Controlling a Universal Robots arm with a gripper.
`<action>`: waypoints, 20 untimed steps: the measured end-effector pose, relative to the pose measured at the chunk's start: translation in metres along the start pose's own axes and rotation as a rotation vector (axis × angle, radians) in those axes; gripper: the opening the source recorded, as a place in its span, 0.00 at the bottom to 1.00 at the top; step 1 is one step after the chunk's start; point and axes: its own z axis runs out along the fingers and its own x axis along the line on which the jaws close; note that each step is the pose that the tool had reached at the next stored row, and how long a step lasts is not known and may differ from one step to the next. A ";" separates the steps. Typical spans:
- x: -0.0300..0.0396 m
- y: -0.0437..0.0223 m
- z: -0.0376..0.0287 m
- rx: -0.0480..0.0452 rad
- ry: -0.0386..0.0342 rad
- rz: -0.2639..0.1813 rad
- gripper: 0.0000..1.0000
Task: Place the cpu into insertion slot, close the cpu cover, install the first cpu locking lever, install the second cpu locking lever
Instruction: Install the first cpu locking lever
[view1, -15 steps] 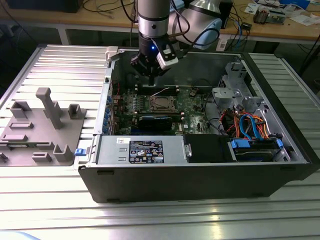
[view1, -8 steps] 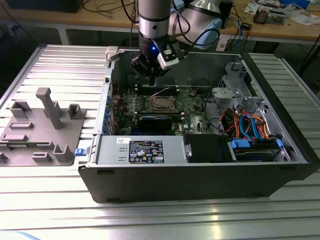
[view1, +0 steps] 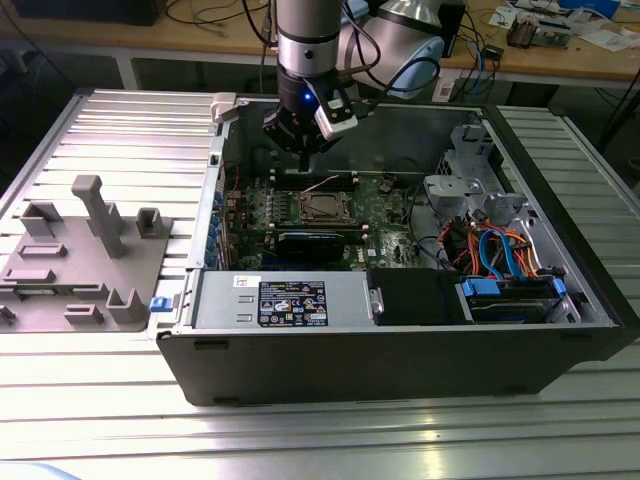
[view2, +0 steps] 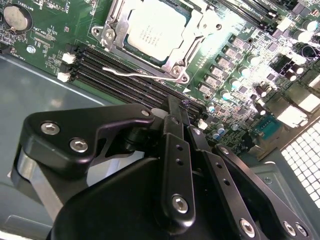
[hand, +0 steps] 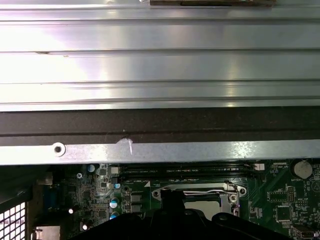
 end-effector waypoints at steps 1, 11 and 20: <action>-0.0002 0.0000 0.0003 -0.0069 0.0000 0.000 0.11; -0.0080 -0.0004 0.0077 -0.0128 0.0000 0.006 0.11; -0.0154 -0.0008 0.0161 -0.0132 0.0012 -0.013 0.11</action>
